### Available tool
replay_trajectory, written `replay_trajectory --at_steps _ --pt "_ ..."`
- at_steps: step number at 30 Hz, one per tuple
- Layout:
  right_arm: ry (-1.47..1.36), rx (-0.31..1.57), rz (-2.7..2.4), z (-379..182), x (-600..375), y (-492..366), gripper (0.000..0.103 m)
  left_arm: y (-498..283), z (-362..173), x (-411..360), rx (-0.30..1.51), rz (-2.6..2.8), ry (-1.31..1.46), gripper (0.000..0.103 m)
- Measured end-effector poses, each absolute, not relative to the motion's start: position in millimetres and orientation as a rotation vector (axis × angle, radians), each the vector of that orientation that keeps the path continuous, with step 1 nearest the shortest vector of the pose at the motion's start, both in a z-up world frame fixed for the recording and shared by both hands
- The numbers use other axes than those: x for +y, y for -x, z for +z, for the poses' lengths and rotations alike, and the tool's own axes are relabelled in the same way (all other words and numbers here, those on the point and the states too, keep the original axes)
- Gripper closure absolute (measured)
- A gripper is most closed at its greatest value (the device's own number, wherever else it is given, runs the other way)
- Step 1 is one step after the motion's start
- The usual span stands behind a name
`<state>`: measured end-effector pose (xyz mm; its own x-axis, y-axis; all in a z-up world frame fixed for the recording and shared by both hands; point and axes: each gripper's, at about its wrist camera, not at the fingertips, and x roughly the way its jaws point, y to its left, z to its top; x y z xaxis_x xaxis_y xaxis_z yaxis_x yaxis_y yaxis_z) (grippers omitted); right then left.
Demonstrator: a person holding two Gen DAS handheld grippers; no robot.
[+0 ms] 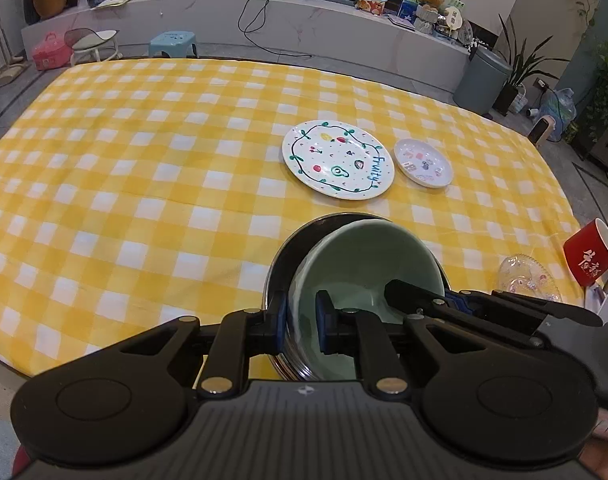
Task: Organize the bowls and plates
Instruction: 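Lower the green bowl into the nested steel bowls with both tools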
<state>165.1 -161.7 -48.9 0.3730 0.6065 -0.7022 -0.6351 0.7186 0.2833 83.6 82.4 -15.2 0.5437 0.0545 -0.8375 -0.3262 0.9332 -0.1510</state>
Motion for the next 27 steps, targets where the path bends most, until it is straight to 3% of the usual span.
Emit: replay_trajectory --at_steps 8,27 --pt "0.163 0.781 0.762 -52 -151 -150 0.093 -86 -14 72 0.981 0.266 0.234 0.084" --pt "0.159 0.781 0.763 -54 -152 -150 0.095 -86 -8 60 0.994 0.274 0.125 0.078"
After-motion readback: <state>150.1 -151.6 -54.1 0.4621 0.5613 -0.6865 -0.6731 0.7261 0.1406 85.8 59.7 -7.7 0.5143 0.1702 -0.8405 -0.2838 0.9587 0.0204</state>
